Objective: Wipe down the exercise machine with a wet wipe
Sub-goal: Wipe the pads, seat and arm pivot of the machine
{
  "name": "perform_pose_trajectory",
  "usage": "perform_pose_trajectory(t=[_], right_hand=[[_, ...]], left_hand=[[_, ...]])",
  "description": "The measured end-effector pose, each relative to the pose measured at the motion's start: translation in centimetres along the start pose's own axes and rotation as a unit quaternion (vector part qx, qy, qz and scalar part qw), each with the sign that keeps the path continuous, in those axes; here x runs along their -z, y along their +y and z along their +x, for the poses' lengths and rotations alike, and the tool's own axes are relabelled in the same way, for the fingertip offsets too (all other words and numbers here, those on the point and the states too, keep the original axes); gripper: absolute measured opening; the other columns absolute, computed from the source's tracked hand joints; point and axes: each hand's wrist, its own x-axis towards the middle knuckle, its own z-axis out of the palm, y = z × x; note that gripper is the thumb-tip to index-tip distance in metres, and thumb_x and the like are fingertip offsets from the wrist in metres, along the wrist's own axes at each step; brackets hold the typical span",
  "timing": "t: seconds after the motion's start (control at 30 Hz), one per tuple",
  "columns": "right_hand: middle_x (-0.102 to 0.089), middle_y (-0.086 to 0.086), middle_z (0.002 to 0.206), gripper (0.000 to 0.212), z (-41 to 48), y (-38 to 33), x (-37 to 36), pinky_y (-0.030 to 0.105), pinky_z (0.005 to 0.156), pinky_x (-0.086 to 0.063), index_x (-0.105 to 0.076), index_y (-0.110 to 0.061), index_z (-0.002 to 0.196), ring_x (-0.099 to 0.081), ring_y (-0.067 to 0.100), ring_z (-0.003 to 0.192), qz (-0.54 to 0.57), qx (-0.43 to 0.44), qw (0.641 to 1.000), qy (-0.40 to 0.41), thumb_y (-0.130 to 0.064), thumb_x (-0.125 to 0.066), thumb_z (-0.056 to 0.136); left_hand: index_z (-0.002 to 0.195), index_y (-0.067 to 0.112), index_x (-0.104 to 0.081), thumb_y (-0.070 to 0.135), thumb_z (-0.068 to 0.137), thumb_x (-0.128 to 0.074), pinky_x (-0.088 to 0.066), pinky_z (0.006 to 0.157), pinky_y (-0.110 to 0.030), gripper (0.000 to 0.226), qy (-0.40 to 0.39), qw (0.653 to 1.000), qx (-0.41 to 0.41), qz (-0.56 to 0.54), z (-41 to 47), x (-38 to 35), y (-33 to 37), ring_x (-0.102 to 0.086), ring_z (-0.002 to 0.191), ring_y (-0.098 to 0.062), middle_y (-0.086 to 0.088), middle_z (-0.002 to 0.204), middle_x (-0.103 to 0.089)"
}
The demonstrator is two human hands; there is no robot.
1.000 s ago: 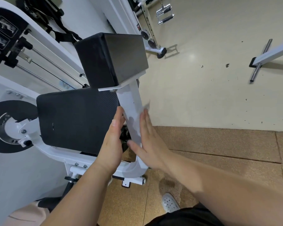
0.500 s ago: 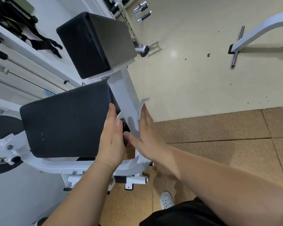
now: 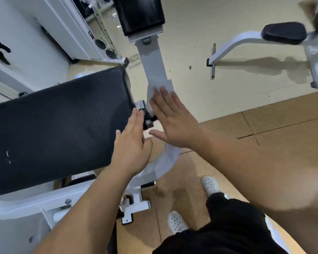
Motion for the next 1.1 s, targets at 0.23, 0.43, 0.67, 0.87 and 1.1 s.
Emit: perform_pose_trajectory(t=[0.23,0.43,0.67,0.87,1.1], right_hand=[[0.003,0.025,0.169,0.094,-7.7,-1.6,-3.1,0.056,0.127,-0.014,-0.012,0.002,0.161,0.007,0.041,0.158,-0.011,0.004,0.995,-0.098,-0.067,-0.037,0.101],[0.014,0.021,0.170,0.095,-10.8,-4.4,-4.3,0.055,0.127,-0.016,0.007,-0.001,0.161,0.015,0.033,0.158,0.162,-0.079,0.981,-0.075,-0.061,-0.038,0.103],[0.029,0.009,0.167,0.100,-2.0,-3.4,-0.8,0.034,0.127,0.009,0.021,-0.007,0.159,0.026,0.017,0.155,0.442,-0.284,0.851,-0.006,-0.055,-0.047,0.103],[0.016,0.009,0.172,0.103,-4.8,-4.1,-3.5,0.041,0.130,-0.004,0.019,-0.013,0.161,0.011,0.021,0.159,0.461,-0.260,0.848,0.029,-0.060,-0.050,0.100],[-0.044,-0.012,0.134,0.068,-12.2,-7.5,-6.2,0.024,0.105,-0.035,-0.024,-0.014,0.156,-0.045,0.002,0.124,0.637,-0.346,0.683,-0.091,-0.055,-0.042,0.105]], left_hand=[[0.160,0.037,0.008,0.033,0.100,-0.058,-0.008,0.125,-0.054,0.089,-0.001,1.000,-0.017,-0.027,-1.5,-0.6,-0.9,-0.002,0.150,0.004,0.025,0.165,0.018],[0.162,0.028,0.000,0.026,0.097,-0.057,-0.013,0.125,-0.056,0.087,0.022,0.999,0.024,0.017,-1.4,-0.7,0.8,-0.010,0.156,-0.014,0.015,0.169,0.010],[0.163,0.024,0.001,0.022,0.102,-0.050,-0.011,0.128,-0.043,0.080,0.035,0.996,0.076,-0.012,-1.5,-0.9,3.1,0.000,0.152,-0.001,0.008,0.171,0.007],[0.163,0.018,-0.001,0.021,0.099,-0.051,-0.012,0.126,-0.053,0.081,0.032,0.991,0.093,0.090,-2.1,-1.2,4.2,-0.003,0.155,-0.011,0.001,0.171,0.010],[0.162,0.019,-0.016,0.024,0.088,-0.051,-0.016,0.121,-0.063,0.081,-0.019,0.954,-0.053,0.294,-1.0,-3.3,5.9,-0.008,0.157,-0.026,-0.003,0.171,-0.009]])
